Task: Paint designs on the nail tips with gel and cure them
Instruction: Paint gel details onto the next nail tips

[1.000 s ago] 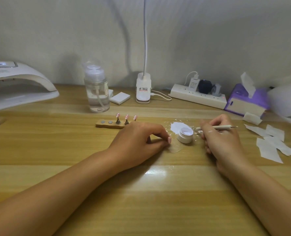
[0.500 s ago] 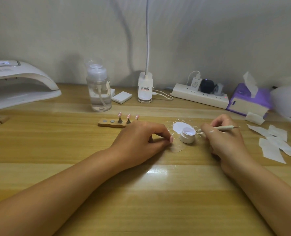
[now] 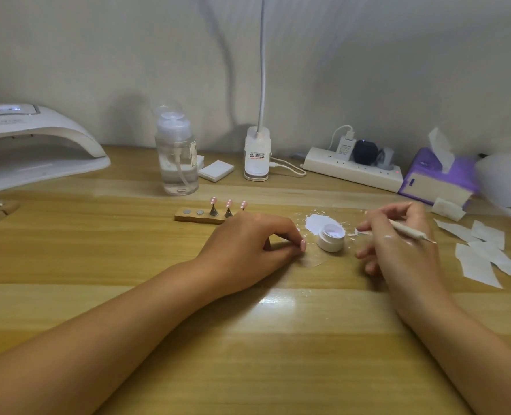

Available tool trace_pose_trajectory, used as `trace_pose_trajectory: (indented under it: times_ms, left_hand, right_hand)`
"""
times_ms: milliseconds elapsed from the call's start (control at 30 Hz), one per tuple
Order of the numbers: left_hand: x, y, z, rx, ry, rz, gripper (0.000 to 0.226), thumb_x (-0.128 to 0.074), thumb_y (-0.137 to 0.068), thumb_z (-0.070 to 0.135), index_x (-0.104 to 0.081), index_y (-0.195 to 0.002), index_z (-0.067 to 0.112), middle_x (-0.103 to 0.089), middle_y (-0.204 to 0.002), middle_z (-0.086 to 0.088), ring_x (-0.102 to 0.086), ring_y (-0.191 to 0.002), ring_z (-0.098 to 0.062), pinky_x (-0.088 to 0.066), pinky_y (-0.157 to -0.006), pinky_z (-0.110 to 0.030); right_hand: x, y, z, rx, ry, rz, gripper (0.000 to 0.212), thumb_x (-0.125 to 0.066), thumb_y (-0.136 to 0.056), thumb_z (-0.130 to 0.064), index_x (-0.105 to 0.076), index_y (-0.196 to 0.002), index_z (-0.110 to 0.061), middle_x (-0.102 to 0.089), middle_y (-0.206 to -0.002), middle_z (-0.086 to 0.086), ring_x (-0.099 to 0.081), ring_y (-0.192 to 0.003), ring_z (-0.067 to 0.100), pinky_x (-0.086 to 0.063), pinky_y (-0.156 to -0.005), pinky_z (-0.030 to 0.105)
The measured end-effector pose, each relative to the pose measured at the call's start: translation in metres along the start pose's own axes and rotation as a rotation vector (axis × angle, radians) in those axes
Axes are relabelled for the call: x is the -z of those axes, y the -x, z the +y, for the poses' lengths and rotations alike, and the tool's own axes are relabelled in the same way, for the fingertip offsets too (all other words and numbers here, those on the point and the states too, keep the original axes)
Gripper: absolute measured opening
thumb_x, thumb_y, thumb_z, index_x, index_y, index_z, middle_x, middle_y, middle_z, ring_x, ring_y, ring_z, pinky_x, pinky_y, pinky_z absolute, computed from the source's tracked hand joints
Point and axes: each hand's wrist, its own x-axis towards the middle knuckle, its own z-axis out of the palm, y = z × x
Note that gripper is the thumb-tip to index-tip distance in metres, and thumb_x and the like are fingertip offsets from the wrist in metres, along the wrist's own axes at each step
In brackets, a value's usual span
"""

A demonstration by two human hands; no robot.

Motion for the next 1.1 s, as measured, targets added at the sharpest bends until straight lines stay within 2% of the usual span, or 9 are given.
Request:
trace_pose_trajectory:
  times_ms: [67, 167, 233, 400, 600, 733, 900, 1000, 1100]
  left_hand:
    - [0.0, -0.0002, 0.0003, 0.008, -0.002, -0.005, 0.005, -0.068, -0.088, 0.035, -0.073, -0.09, 0.037, -0.07, -0.094, 0.028, -0.057, -0.059, 0.003, -0.033, -0.078, -0.025]
    - [0.0005, -0.0006, 0.001, -0.002, -0.02, -0.002, 0.005, -0.068, -0.088, 0.035, -0.073, -0.09, 0.037, -0.068, -0.089, 0.029, -0.057, -0.059, 0.001, -0.035, -0.066, -0.021]
    - [0.0007, -0.0009, 0.0017, -0.004, -0.028, -0.005, 0.006, -0.068, -0.088, 0.034, -0.073, -0.09, 0.037, -0.067, -0.087, 0.029, -0.056, -0.059, 0.002, -0.035, -0.061, -0.021]
    - [0.001, -0.0007, 0.0018, -0.002, -0.016, -0.012, 0.006, -0.068, -0.088, 0.033, -0.073, -0.09, 0.035, -0.067, -0.085, 0.028, -0.055, -0.057, 0.003, -0.033, -0.064, -0.019]
    - [0.0017, -0.001, 0.0028, -0.002, -0.032, -0.012, 0.006, -0.069, -0.089, 0.032, -0.074, -0.091, 0.035, -0.059, -0.074, 0.034, -0.054, -0.058, 0.002, -0.034, -0.06, -0.021]
    - [0.0017, -0.0006, 0.0029, -0.001, -0.024, -0.01, 0.006, -0.068, -0.088, 0.032, -0.074, -0.091, 0.035, -0.063, -0.08, 0.03, -0.054, -0.058, 0.001, -0.035, -0.061, -0.022]
    - [0.0011, -0.0002, 0.0029, -0.005, -0.03, -0.008, 0.006, -0.068, -0.088, 0.034, -0.073, -0.09, 0.036, -0.062, -0.078, 0.03, -0.053, -0.058, 0.002, -0.036, -0.061, -0.024]
    - [0.0009, -0.0001, 0.003, -0.014, -0.031, -0.005, 0.005, -0.068, -0.088, 0.035, -0.072, -0.09, 0.037, -0.07, -0.091, 0.024, -0.053, -0.058, 0.003, -0.037, -0.061, -0.024]
    - [0.001, -0.0003, 0.0026, -0.015, -0.017, -0.006, 0.005, -0.069, -0.088, 0.035, -0.072, -0.089, 0.038, -0.071, -0.099, 0.021, -0.054, -0.059, 0.002, -0.045, -0.063, -0.027]
  right_hand:
    - [-0.0013, 0.0043, -0.0063, 0.024, -0.082, -0.003, 0.008, -0.06, -0.093, -0.021, -0.053, -0.088, -0.02, -0.071, -0.068, -0.005, -0.058, -0.045, 0.007, -0.042, -0.038, 0.018]
    - [-0.0051, 0.0087, -0.0094, -0.039, -0.16, -0.056, 0.017, -0.063, -0.091, -0.016, -0.053, -0.078, -0.017, -0.062, -0.052, -0.003, -0.05, -0.04, 0.005, -0.04, -0.038, 0.017]
    - [-0.0083, 0.0097, -0.0076, -0.084, -0.129, -0.084, 0.021, -0.063, -0.091, -0.018, -0.05, -0.075, -0.018, -0.059, -0.048, -0.004, -0.048, -0.038, 0.005, -0.038, -0.038, 0.017]
    - [-0.0094, 0.007, -0.0054, -0.092, -0.072, -0.09, 0.02, -0.063, -0.087, -0.014, -0.049, -0.073, -0.018, -0.057, -0.047, -0.004, -0.048, -0.038, 0.006, -0.039, -0.039, 0.019]
    - [-0.0092, 0.0079, -0.0042, -0.057, -0.011, -0.122, 0.017, -0.064, -0.088, -0.018, -0.052, -0.076, -0.015, -0.06, -0.051, -0.002, -0.051, -0.041, 0.005, -0.042, -0.046, 0.027]
    - [-0.0095, 0.0083, -0.0042, -0.055, -0.039, -0.101, 0.019, -0.064, -0.087, -0.016, -0.051, -0.073, -0.018, -0.058, -0.049, -0.002, -0.05, -0.04, 0.007, -0.039, -0.042, 0.025]
    - [-0.01, 0.009, -0.0051, -0.045, -0.026, -0.106, 0.02, -0.065, -0.086, -0.017, -0.051, -0.072, -0.019, -0.06, -0.05, -0.002, -0.049, -0.04, 0.008, -0.04, -0.047, 0.029]
    - [-0.0094, 0.0099, -0.0065, -0.045, -0.034, -0.108, 0.021, -0.065, -0.086, -0.016, -0.05, -0.072, -0.018, -0.06, -0.05, -0.002, -0.049, -0.04, 0.007, -0.039, -0.042, 0.026]
    - [-0.0091, 0.0112, -0.0071, -0.044, -0.043, -0.113, 0.021, -0.065, -0.086, -0.016, -0.05, -0.071, -0.019, -0.059, -0.05, -0.002, -0.049, -0.04, 0.007, -0.039, -0.043, 0.027]
